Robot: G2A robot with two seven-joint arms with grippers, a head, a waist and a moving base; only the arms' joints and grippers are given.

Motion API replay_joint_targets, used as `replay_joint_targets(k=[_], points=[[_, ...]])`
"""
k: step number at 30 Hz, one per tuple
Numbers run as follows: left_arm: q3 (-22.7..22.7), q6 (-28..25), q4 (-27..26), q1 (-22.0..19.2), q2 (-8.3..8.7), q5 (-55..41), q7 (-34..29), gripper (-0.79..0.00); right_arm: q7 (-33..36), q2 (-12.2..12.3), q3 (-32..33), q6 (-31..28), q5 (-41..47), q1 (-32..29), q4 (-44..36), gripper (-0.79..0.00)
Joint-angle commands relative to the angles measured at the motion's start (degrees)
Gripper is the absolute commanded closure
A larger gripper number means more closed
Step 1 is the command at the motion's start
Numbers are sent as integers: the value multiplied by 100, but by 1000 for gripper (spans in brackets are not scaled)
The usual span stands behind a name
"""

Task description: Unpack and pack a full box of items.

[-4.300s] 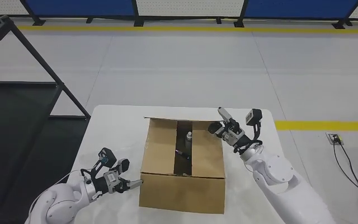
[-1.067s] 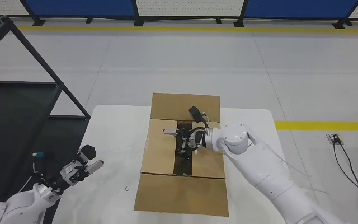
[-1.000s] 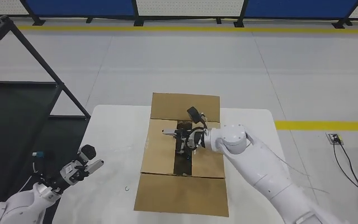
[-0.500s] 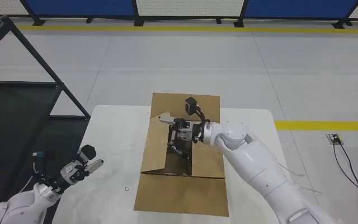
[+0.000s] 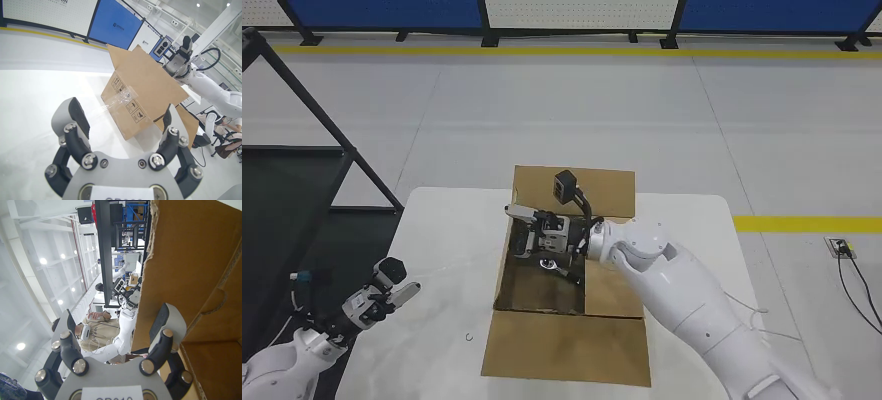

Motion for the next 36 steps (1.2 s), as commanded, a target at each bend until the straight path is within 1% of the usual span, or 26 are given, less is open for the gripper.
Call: replay_joint_targets(k=[1, 2, 4, 7, 12, 17, 22, 28, 30, 33, 36], points=[[2, 21, -9, 3, -1, 0, 16, -785, -246, 11, -16, 82, -196, -79, 30, -785], [8, 80, -65, 15, -3, 30, 54, -785, -509, 3, -12, 124, -268, -134, -24, -785], [-10, 190, -194, 39, -3, 109, 132, -785, -579, -45, -8, 155, -98, -218, -177, -785], [-50, 301, -395, 96, 1, 234, 198, -785, -845, -171, -167, 314, -180, -103, -200, -785], [-174, 432, -573, 208, 16, 275, 249, -785, -1273, -489, -495, 251, -173, 181, 67, -785], [-210, 581, -672, 296, 33, 88, 127, -785, -1455, -847, -785, -39, -72, 417, 548, -785], [-164, 659, -795, 340, 41, 2, 66, -785, -1404, -1173, -974, -331, 30, 581, 1057, -785], [0, 854, -845, 265, 47, 15, -43, -785, -1173, -1514, -1129, -458, 83, 739, 1682, -785], [69, 963, -824, 207, 51, 91, -112, -785, -1113, -1607, -1140, -522, 96, 780, 1865, -785], [195, 1240, -769, 99, 52, 556, -104, -785, -928, -1707, -1108, -710, 132, 819, 2083, -785], [391, 1327, -625, -21, 45, 760, -111, -785, -698, -1769, -1055, -911, 134, 847, 2245, -785]])
